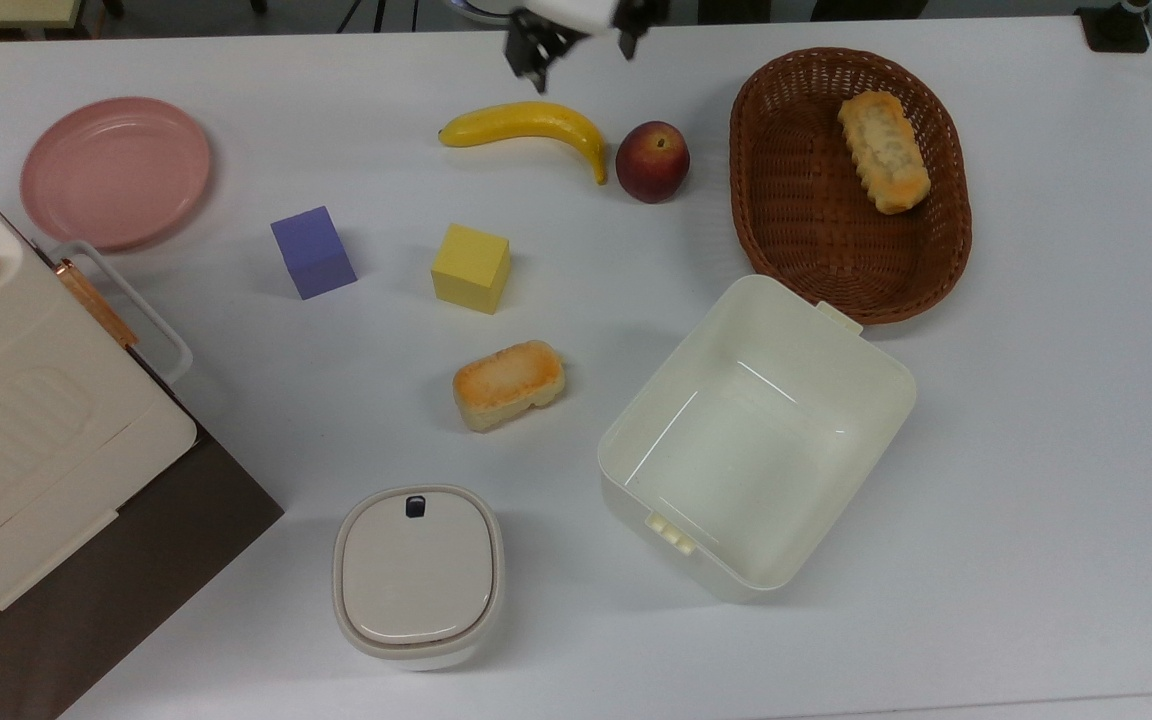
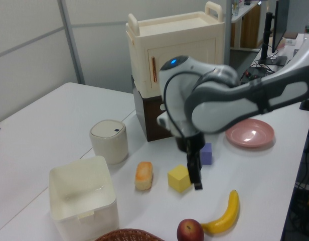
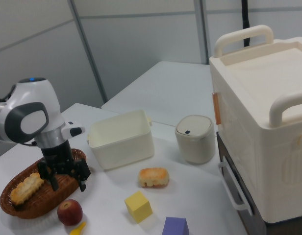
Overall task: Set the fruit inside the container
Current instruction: 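Lower the open gripper down over the red apple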
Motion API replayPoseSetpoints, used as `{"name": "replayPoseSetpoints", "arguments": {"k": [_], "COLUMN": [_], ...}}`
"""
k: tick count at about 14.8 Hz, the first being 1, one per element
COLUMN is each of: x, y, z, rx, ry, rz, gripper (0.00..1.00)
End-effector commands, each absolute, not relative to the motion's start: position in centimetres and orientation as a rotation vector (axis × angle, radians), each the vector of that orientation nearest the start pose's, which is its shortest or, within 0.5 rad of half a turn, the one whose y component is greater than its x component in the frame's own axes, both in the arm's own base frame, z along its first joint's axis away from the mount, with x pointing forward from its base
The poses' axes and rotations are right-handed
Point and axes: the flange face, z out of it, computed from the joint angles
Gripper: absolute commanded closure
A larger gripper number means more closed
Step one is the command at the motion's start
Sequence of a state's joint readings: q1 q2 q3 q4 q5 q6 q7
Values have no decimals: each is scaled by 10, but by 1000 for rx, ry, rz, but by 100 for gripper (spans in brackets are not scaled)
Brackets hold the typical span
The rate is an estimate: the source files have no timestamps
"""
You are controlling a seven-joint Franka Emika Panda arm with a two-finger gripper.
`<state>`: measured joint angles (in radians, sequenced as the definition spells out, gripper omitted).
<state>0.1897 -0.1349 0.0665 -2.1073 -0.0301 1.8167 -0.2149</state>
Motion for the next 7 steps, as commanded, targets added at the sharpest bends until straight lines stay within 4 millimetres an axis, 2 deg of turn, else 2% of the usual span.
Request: {"name": "replayPoseSetpoints", "arguments": {"k": [1, 4, 7], "x": [481, 475, 474], "y": [168, 191, 198], "z": [431, 415, 401], "rx": [-3038, -2972, -2927], "ry": [-935, -1113, -1201], "rz": [253, 300, 345], "gripper": [0, 0, 0]}}
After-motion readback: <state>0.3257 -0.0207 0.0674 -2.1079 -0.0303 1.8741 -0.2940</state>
